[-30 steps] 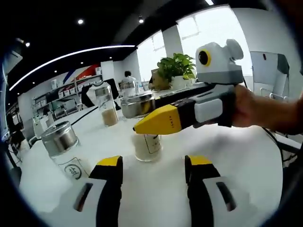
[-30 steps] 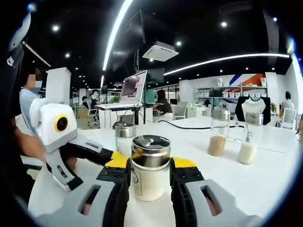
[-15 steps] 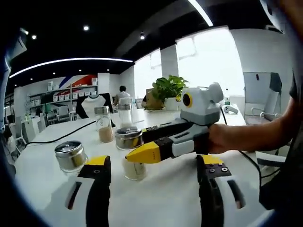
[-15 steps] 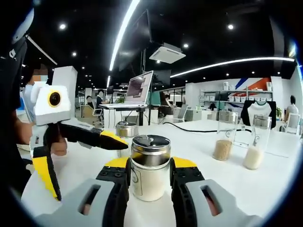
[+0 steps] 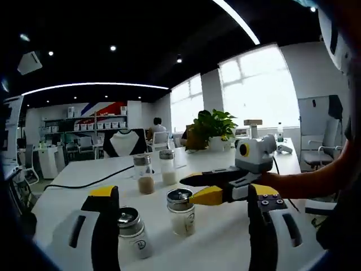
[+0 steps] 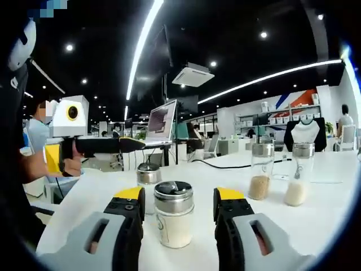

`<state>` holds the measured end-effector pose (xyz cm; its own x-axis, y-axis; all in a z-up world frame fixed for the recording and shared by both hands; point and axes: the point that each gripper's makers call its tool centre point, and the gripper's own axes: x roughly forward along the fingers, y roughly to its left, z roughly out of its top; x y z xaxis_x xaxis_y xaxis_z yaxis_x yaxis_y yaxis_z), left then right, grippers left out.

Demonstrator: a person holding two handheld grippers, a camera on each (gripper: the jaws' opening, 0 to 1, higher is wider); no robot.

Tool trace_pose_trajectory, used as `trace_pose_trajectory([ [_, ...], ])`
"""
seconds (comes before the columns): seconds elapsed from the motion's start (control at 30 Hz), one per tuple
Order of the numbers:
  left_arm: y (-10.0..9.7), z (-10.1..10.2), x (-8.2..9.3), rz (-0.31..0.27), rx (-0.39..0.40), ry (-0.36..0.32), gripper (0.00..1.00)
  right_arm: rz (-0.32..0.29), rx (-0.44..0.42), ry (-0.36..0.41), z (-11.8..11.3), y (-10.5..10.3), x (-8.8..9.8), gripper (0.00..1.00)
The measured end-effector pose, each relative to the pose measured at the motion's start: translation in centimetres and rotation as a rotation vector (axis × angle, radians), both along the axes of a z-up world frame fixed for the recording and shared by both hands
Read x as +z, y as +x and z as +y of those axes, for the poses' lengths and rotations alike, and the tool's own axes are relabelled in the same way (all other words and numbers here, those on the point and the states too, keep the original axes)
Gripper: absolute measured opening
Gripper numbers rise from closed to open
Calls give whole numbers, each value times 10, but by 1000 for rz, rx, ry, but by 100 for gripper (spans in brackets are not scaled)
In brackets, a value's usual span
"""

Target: Rotate the seasoning bottle until the label or dispensing opening points toward the visible target arrow and the bottle remains upright within the marked orientation range

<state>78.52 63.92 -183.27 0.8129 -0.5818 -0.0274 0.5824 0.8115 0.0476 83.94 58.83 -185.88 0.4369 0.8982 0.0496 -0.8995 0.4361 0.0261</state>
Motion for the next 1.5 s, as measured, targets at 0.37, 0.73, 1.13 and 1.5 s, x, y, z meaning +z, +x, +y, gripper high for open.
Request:
trace_pose_trajectory([
  [0.37,10,34,-5,72,68,-85,100,16,-99,-117,-28,41,-9,51],
  [0.73,22,44,2,55,89,-102,100,12,-205,-145,-21,95,-7,53],
  [1.13,25,57,-9,112,131,-83,100,19,-311,-161,-3,154,-15,53],
  [1.5,22,64,-19,134,152,-52,100,-16,-369,-209,4,190,-22,49],
])
